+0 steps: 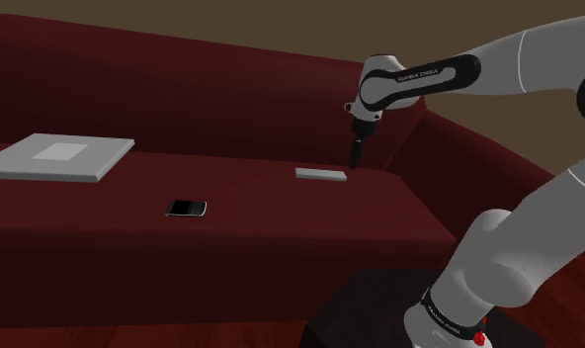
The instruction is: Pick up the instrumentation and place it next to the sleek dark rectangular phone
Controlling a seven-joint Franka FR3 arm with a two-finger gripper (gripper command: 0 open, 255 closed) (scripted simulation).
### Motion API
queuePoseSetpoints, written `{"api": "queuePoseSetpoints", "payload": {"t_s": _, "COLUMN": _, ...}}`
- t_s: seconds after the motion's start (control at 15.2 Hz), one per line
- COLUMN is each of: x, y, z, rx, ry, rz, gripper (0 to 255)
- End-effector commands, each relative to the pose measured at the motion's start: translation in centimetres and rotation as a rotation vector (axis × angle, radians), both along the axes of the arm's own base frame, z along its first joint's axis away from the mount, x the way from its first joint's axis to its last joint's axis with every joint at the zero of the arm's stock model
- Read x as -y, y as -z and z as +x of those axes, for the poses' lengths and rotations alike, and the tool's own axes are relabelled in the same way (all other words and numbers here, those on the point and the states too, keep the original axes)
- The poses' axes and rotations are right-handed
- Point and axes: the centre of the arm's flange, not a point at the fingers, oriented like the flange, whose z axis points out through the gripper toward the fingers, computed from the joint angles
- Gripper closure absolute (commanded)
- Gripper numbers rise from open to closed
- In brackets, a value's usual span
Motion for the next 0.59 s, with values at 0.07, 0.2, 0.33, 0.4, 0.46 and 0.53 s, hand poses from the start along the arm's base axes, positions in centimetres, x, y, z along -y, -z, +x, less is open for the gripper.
{"api": "queuePoseSetpoints", "payload": {"t_s": 0.07, "x": 0.6, "y": 1.9, "z": 3.1, "rx": 0.007, "ry": -0.088, "rz": 0.005, "gripper": 0}}
{"api": "queuePoseSetpoints", "payload": {"t_s": 0.2, "x": 1.1, "y": 3.4, "z": 5.3, "rx": 0.01, "ry": -0.143, "rz": 0.01, "gripper": 0}}
{"api": "queuePoseSetpoints", "payload": {"t_s": 0.33, "x": 1.4, "y": 4.8, "z": 7.4, "rx": 0.014, "ry": -0.199, "rz": 0.014, "gripper": 0}}
{"api": "queuePoseSetpoints", "payload": {"t_s": 0.4, "x": 1.5, "y": 5.6, "z": 8.5, "rx": 0.016, "ry": -0.227, "rz": 0.016, "gripper": 0}}
{"api": "queuePoseSetpoints", "payload": {"t_s": 0.46, "x": 1.6, "y": 6.3, "z": 9.5, "rx": 0.017, "ry": -0.254, "rz": 0.018, "gripper": 0}}
{"api": "queuePoseSetpoints", "payload": {"t_s": 0.53, "x": 1.7, "y": 7.0, "z": 10.6, "rx": 0.019, "ry": -0.282, "rz": 0.02, "gripper": 0}}
